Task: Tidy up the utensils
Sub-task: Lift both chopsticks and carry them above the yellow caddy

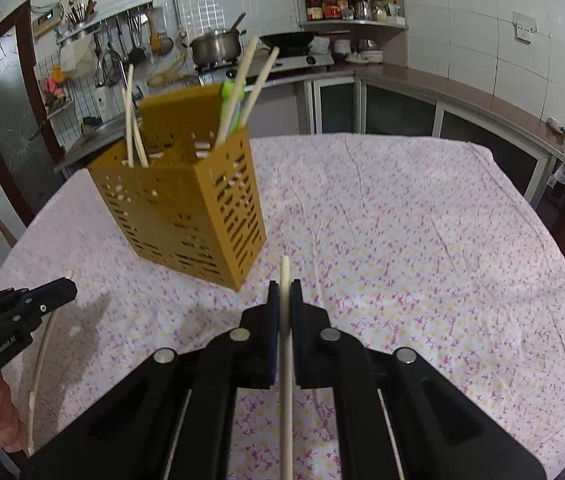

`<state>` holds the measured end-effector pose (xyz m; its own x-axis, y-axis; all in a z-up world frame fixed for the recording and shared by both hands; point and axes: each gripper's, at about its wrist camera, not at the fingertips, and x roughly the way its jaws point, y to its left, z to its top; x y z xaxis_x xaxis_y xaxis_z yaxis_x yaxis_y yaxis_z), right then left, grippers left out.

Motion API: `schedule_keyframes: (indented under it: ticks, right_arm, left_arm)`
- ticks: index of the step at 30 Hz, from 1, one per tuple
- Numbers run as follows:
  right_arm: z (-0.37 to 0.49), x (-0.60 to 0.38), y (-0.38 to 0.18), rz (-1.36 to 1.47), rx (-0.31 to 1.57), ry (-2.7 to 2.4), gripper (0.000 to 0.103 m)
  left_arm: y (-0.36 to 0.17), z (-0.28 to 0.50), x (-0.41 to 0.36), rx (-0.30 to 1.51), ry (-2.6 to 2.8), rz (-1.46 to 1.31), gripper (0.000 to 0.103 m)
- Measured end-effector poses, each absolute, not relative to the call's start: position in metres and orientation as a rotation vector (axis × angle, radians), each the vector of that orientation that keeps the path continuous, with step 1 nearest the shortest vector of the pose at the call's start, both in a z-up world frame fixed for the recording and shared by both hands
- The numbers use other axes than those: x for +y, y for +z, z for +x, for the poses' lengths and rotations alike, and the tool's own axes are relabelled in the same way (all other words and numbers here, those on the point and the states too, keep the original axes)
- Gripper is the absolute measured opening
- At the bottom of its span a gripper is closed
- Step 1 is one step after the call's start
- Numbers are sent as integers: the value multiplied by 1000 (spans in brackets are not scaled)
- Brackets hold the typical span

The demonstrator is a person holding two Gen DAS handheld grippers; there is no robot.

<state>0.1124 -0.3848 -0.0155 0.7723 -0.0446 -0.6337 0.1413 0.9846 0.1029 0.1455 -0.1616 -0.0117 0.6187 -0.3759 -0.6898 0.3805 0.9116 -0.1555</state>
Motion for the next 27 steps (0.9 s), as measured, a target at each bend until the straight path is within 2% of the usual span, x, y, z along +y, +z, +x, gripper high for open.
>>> schedule_keyframes:
  ticks: [27]
  right_arm:
    - [53,-385,51,129,485,-108,6]
  left_arm:
    - [63,103,-144,583,-410,6,4]
